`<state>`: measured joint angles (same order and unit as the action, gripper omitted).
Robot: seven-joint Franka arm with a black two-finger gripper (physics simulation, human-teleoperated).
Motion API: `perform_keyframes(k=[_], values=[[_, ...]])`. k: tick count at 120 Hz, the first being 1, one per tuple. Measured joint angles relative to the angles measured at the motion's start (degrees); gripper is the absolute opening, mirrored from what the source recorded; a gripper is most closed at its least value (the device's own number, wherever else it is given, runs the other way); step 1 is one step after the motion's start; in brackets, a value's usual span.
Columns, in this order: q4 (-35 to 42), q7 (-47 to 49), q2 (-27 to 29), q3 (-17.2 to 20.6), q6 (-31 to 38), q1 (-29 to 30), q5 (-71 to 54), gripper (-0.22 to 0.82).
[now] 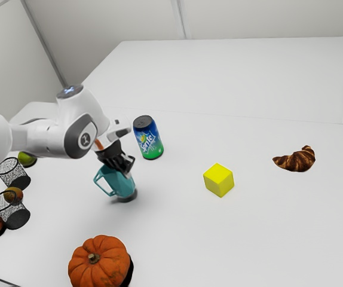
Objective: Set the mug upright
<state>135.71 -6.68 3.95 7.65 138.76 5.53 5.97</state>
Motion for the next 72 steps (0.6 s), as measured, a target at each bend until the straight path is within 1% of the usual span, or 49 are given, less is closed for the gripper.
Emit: perform_keyframes(k=[44,53,72], values=[[0.5,3.5,-1.5,0.0,1.9,0.0,0.0,-0.18],[0.7,3.9,-1.3,0.0,2.0,-0.1,0.1,-0.13],[1.1,4.4,-0.7,0.0,2.1,-0.7,0.5,0.00]])
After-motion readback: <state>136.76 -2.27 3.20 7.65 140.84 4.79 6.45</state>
